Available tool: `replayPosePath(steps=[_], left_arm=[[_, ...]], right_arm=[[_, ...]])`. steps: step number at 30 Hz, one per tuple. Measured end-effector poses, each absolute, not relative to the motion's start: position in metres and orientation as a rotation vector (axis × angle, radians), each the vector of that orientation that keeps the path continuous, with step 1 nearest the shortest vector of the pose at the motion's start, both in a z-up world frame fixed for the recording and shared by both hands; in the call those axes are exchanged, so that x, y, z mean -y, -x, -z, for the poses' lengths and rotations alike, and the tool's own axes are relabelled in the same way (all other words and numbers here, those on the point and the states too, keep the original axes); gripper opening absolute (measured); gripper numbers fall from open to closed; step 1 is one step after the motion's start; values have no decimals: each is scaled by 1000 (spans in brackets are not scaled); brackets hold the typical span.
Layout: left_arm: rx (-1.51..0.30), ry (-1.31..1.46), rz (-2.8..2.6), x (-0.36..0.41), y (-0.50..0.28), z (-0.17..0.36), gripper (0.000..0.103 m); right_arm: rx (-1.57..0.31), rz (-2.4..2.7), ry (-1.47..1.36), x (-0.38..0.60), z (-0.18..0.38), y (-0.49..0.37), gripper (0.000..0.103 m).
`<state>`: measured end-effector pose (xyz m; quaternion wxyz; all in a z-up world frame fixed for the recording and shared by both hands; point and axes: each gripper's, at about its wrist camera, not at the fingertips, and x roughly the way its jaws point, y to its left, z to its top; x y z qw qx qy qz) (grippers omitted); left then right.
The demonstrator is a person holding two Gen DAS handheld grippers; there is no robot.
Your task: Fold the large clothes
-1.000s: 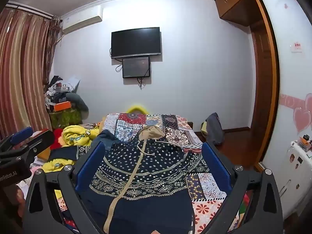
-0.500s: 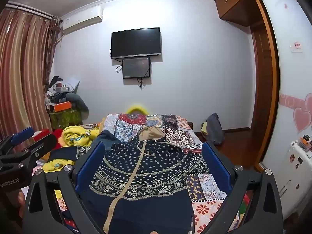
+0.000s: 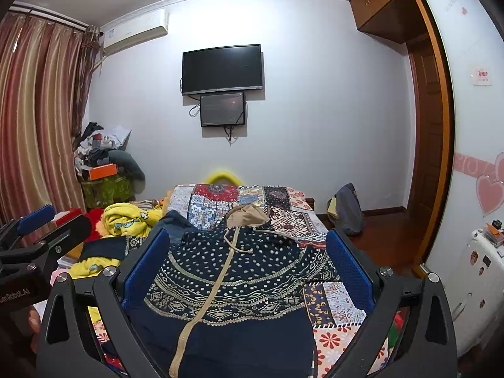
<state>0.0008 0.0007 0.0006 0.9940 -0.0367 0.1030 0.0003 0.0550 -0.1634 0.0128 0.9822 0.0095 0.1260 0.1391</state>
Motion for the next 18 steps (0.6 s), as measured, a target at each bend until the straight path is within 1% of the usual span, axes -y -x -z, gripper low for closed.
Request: replayPosePath(steps=[18], left_arm=[[-203, 76, -8, -3, -2, 1, 103]], right_arm=[[-253, -282, -15, 161, -12, -55, 99]])
